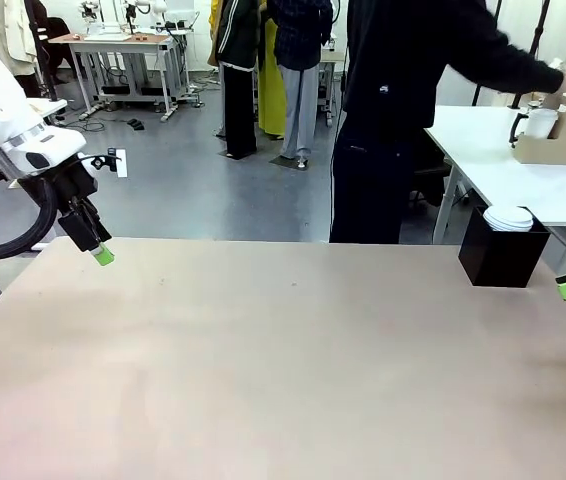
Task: Pour a drink into a cup and package it in a carrier.
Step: Insert the held 600 ml Paper Cup into the Cup Carrier.
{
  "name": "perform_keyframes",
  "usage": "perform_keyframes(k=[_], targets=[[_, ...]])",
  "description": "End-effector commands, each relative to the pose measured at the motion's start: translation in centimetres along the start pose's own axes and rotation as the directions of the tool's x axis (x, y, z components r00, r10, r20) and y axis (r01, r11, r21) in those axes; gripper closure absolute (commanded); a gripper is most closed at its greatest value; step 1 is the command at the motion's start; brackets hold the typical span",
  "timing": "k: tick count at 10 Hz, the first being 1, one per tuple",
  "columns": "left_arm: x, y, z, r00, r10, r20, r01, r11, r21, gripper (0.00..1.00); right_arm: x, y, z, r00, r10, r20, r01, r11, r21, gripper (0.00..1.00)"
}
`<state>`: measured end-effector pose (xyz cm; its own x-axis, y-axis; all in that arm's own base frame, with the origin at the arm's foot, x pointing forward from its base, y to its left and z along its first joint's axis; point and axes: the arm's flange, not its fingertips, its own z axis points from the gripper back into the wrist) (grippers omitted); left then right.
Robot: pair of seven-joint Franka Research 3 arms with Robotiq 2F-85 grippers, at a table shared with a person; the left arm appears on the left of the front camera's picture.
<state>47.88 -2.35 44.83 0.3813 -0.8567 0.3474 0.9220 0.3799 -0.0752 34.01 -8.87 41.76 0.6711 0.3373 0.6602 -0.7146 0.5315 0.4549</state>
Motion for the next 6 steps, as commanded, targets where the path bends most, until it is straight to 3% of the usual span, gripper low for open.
perform_keyframes(k=[1,6], targets=[[-0.07,-0.19,0.0,1.0,0.006,0.02,-0.006,1.0,0.005,0.0,-0.15,-0.07,0.13,1.0,0.001,-0.011,-0.001,1.0,-0.01,0.0],[-0.07,-0.19,0.0,1.0,0.006,0.02,-0.006,1.0,0.005,0.0,-0.15,-0.07,0.13,1.0,0.001,-0.011,-0.001,1.0,-0.01,0.0]])
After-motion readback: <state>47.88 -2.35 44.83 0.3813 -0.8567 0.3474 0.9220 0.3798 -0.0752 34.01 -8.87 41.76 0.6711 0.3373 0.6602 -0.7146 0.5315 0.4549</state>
